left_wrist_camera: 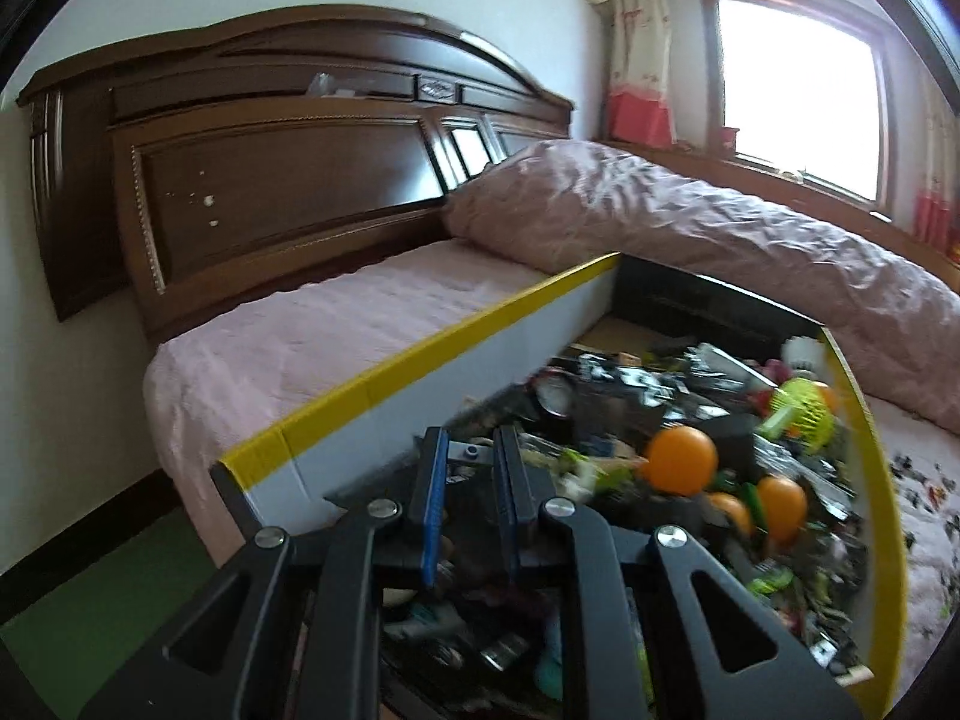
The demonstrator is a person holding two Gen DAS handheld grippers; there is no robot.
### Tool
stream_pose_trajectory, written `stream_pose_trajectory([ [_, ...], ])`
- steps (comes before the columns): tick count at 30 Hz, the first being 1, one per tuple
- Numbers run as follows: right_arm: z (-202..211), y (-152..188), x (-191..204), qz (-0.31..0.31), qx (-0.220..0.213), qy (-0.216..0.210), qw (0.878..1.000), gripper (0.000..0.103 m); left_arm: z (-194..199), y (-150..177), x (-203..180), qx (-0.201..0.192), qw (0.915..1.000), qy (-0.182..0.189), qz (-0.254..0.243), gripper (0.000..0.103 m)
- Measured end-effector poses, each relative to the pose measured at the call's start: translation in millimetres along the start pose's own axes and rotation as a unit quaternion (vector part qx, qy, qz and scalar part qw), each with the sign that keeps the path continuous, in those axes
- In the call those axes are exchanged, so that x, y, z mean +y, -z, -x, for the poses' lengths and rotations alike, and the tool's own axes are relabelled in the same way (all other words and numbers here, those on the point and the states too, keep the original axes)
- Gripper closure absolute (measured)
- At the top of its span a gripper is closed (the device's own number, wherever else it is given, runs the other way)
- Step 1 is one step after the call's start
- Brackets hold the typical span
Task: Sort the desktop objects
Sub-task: 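Carry both pieces to the yellow box and open the left gripper, then open the right gripper over the box to drop the grey rod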
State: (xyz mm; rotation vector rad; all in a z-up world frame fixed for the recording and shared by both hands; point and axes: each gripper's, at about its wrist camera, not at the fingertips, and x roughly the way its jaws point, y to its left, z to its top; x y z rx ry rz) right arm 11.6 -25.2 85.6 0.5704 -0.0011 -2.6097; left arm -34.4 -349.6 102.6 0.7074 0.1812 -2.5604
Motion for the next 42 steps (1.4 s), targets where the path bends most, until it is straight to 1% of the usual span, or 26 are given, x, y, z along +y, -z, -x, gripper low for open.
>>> stream_pose_trajectory([
  [2, -3, -1, 3, 0.006, 0.002, -0.002, 1.0, 0.058, -9, -4, 5, 0.013, 0.9999, -0.009, 0.005, 0.086],
  [4, -6, -3, 7, 0.011, 0.002, -0.003, 1.0, 0.058, -16, -6, 8, 0.027, 0.9995, -0.01, 0.008, 0.073],
  [5, -8, -4, 7, 0.012, 0.002, -0.004, 1.0, 0.058, -19, -6, 8, 0.033, 0.9994, -0.008, 0.011, 0.057],
  [6, -10, -5, 8, 0.012, 0.002, -0.004, 1.0, 0.058, -21, -6, 9, 0.036, 0.9992, -0.006, 0.014, 0.047],
  [8, -14, -8, 9, 0.01, 0.002, -0.007, 1.0, 0.058, -20, -6, 8, 0.032, 0.9993, -0.008, 0.016, 0.046],
  [11, -20, -12, 9, 0.007, 0.002, -0.01, 1.0, 0.058, -18, -8, 6, 0.028, 0.9995, -0.006, 0.015, 0.036],
  [12, -22, -13, 10, 0.006, 0.001, -0.012, 1.0, 0.058, -17, -9, 5, 0.029, 0.9995, -0.006, 0.013, 0.034],
  [16, -34, -25, 12, 0.012, -0.007, -0.018, 1.0, 0.058, -17, -11, 0, 0.03, 0.9995, -0.006, 0.006, 0.03],
  [21, -59, -48, 11, -0.004, -0.006, -0.04, 0.999, 0.058, -15, -12, -2, 0.029, 0.9996, -0.002, 0.004, 0.019],
  [26, -90, -68, 10, -0.009, 0.001, -0.052, 0.999, 0.058, -15, -12, -3, 0.03, 0.9995, -0.001, 0.001, 0.018],
  [33, -139, -83, 6, -0.026, 0.033, -0.056, 0.998, 0.058, -15, -12, -4, 0.031, 0.9995, -0.002, -0.004, 0.018],
  [36, -155, -88, 5, -0.04, 0.048, -0.07, 0.996, 0.057, -15, -13, -5, 0.031, 0.9995, -0.003, -0.006, 0.017],
  [37, -158, -90, 6, -0.043, 0.052, -0.077, 0.995, 0.055, -15, -13, -5, 0.032, 0.9995, -0.004, -0.008, 0.017],
  [38, -159, -90, 6, -0.046, 0.053, -0.083, 0.994, 0.048, -16, -13, -6, 0.032, 0.9994, -0.005, -0.009, 0.017],
  [39, -160, -90, 7, -0.049, 0.054, -0.087, 0.994, 0.036, -16, -12, -7, 0.032, 0.9994, -0.006, -0.011, 0.016],
  [41, -155, -89, 9, -0.055, 0.043, -0.089, 0.994, 0.024, -15, -12, -8, 0.03, 0.9994, -0.01, -0.013, 0.014],
  [42, -152, -87, 9, -0.056, 0.034, -0.088, 0.994, 0.023, -13, -12, -8, 0.027, 0.9995, -0.011, -0.013, 0.011],
])
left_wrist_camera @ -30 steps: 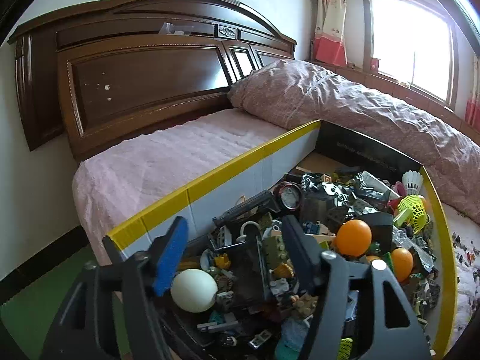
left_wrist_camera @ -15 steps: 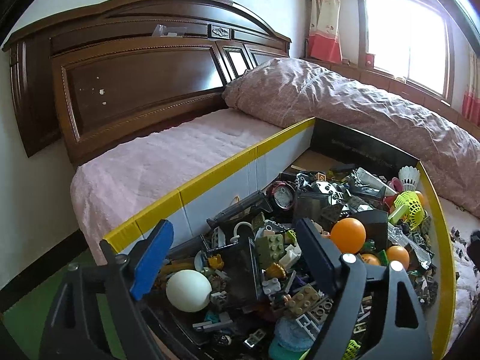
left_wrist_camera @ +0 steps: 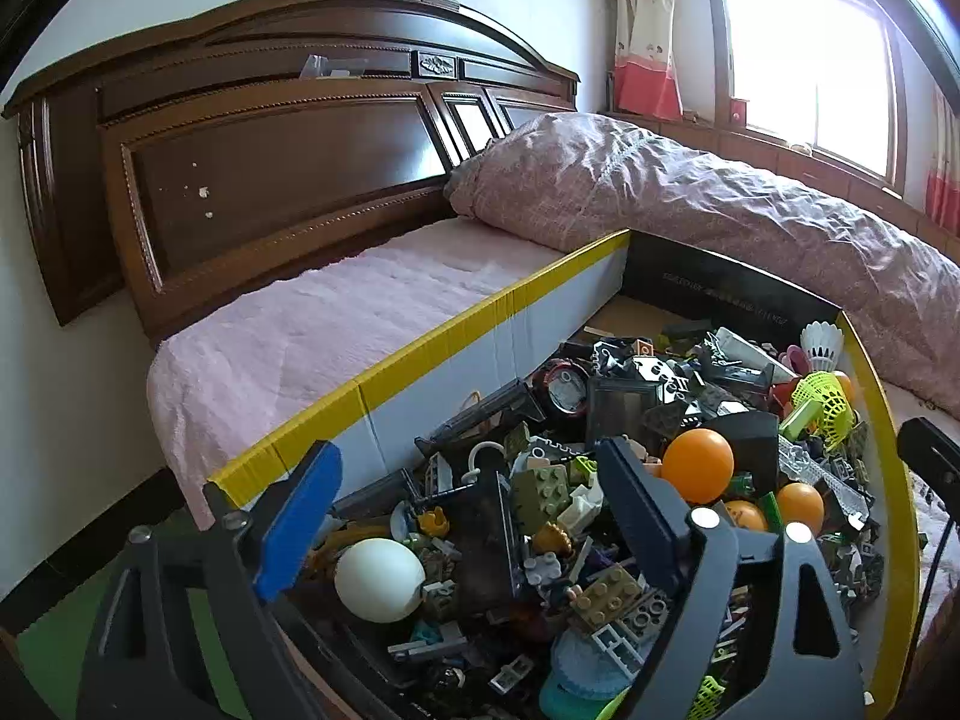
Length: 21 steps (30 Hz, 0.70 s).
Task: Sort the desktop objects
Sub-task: 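Open the right gripper over the box to drop the grey rod, then move both open grippers back over the pieces on the bed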
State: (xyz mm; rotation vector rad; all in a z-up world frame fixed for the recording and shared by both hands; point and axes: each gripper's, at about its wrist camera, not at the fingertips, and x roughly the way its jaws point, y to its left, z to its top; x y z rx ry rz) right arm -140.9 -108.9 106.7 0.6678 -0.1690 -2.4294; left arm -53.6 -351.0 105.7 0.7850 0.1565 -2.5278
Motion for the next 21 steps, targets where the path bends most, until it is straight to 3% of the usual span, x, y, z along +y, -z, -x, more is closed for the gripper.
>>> stream_pose_trajectory([
  [10, 29, 5, -1, -0.012, -0.008, 0.002, 1.0, 0.022, 12, 2, -5, -0.017, 0.9998, -0.008, -0.011, 0.002],
  [15, 57, 15, -6, -0.027, -0.006, -0.005, 1.0, 0.022, 38, 8, -6, -0.048, 0.998, 0.041, 0.007, 0.002],
  [21, 110, 39, -16, -0.027, -0.014, 0.002, 1.0, 0.022, 85, 12, -24, -0.083, 0.9934, 0.079, -0.008, 0.001],
])
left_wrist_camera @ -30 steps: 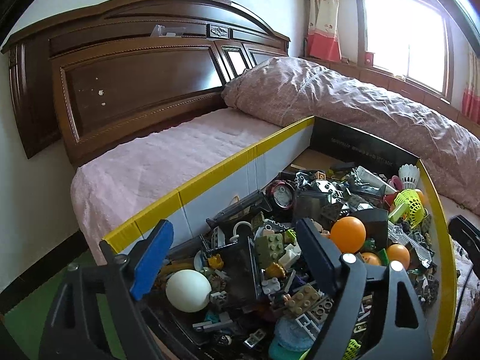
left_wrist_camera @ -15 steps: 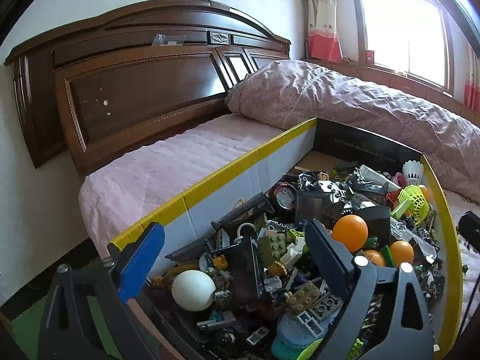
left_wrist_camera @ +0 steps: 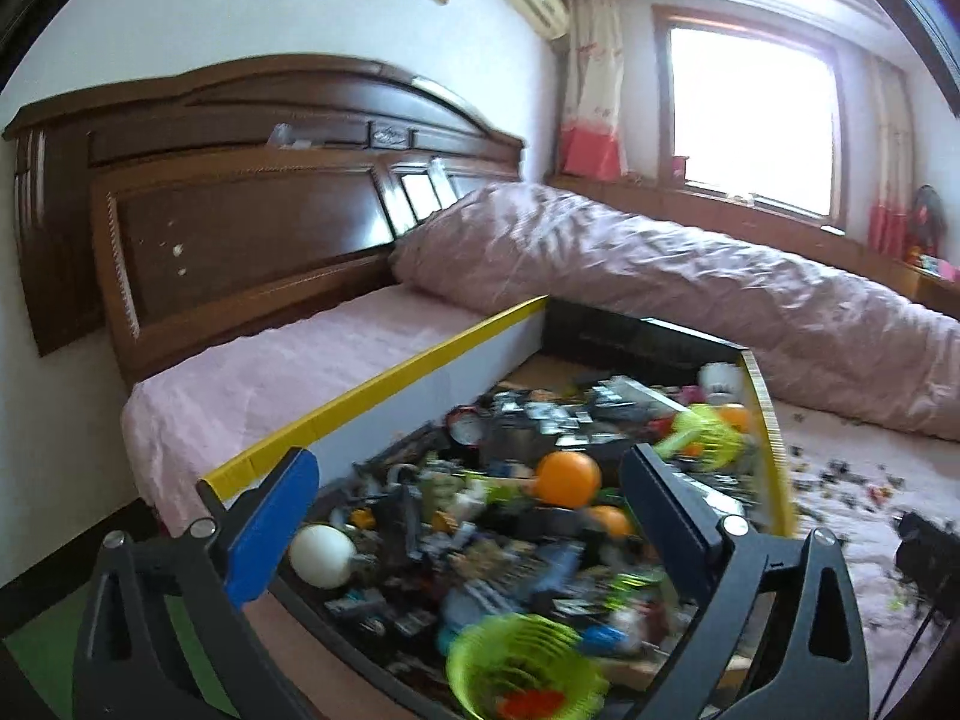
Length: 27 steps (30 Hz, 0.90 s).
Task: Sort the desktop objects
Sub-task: 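Move both open grippers back over the pieces on the bed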
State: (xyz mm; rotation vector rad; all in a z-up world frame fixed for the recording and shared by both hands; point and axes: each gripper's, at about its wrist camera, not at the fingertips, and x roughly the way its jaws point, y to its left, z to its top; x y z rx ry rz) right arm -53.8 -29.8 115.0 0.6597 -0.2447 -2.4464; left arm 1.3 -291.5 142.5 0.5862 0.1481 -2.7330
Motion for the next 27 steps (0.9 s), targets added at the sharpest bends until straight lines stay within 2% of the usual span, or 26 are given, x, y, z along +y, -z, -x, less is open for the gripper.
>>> stream_pose_trajectory([
  [6, 67, 40, -21, 0.014, -0.019, 0.047, 0.999, 0.022, 33, 12, -36, 0.011, 0.9973, 0.072, 0.001, 0.001],
  [10, 95, 61, -46, -0.017, -0.026, 0.041, 0.999, 0.022, 52, 30, -65, 0.019, 0.9939, 0.108, 0.005, 0.001],
  [15, 103, 78, -97, -0.09, -0.015, 0.078, 0.993, 0.022, 73, 59, -104, 0.039, 0.986, 0.162, -0.008, 0.001],
  [19, 101, 95, -142, -0.143, 0.023, 0.091, 0.985, 0.022, 86, 81, -133, 0.052, 0.979, 0.196, -0.021, 0.001],
  [21, 105, 102, -161, -0.157, 0.03, 0.114, 0.981, 0.022, 87, 92, -146, 0.064, 0.9752, 0.21, -0.029, 0.001],
  [23, 114, 108, -174, -0.154, 0.02, 0.117, 0.981, 0.022, 85, 102, -155, 0.075, 0.9719, 0.22, -0.037, 0.001],
  [24, 119, 108, -177, -0.148, 0.016, 0.134, 0.98, 0.022, 83, 106, -161, 0.082, 0.9705, 0.223, -0.041, 0.001],
  [25, 127, 108, -178, -0.131, 0.011, 0.178, 0.975, 0.022, 82, 111, -165, 0.087, 0.9696, 0.224, -0.044, 0.001],
  [27, 135, 108, -182, -0.106, 0.003, 0.229, 0.968, 0.022, 79, 119, -172, 0.098, 0.9679, 0.227, -0.047, 0.001],
])
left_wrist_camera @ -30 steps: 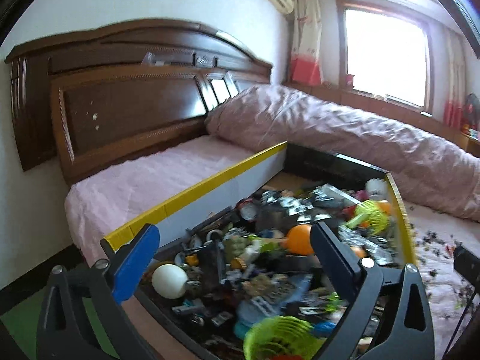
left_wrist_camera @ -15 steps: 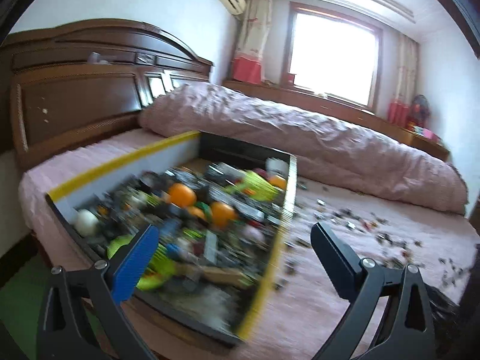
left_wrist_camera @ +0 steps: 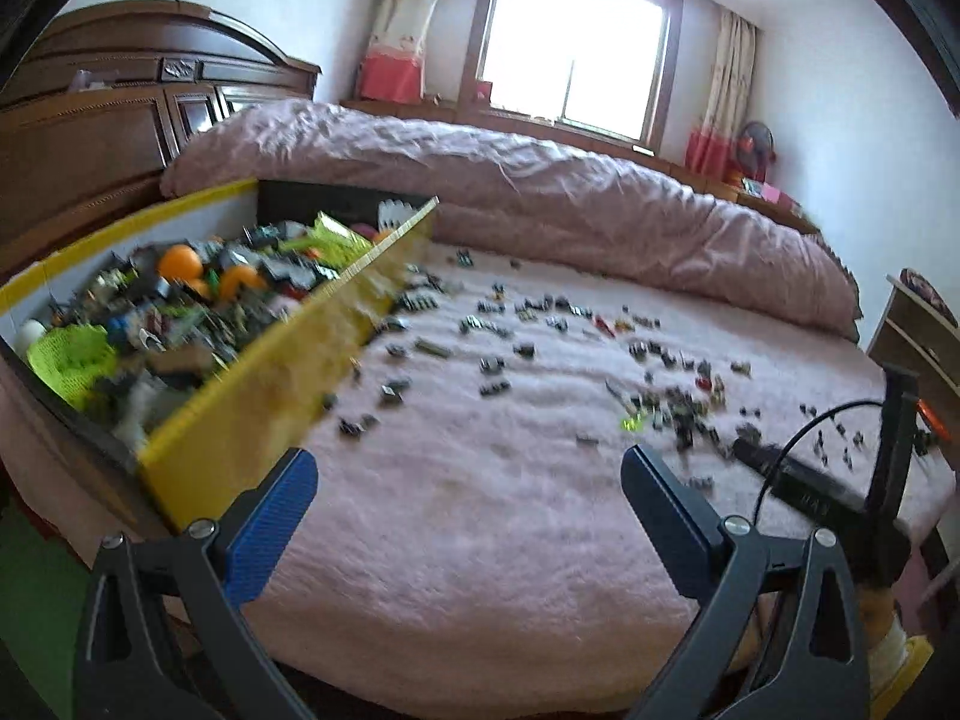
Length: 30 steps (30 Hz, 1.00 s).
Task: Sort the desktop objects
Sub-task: 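Move both open grippers back over the pieces on the bed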
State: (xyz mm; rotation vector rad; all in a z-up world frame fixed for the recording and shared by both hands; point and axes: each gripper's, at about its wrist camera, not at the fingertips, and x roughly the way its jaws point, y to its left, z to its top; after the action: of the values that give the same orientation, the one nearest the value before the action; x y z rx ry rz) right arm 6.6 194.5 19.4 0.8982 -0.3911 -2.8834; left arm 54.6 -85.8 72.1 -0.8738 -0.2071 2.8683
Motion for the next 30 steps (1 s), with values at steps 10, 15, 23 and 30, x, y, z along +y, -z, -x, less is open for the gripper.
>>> stream_pose_trajectory([
  [10, 11, -11, -21, -0.043, -0.017, -0.03, 0.998, 0.022, -23, 12, 5, 0.026, 0.9989, 0.004, 0.04, 0.001],
  [15, -26, -25, 18, -0.034, 0.042, -0.13, 0.99, 0.022, -23, 16, 17, 0.033, 0.9976, -0.004, 0.061, 0.001],
  [23, -26, -13, 71, 0.02, 0.087, -0.268, 0.959, 0.022, -20, 22, 19, 0.026, 0.9985, -0.011, 0.047, 0.001],
  [30, -15, -17, 69, 0.042, 0.069, -0.227, 0.971, 0.022, -25, 30, 7, 0.034, 0.999, -0.017, 0.023, 0.001],
])
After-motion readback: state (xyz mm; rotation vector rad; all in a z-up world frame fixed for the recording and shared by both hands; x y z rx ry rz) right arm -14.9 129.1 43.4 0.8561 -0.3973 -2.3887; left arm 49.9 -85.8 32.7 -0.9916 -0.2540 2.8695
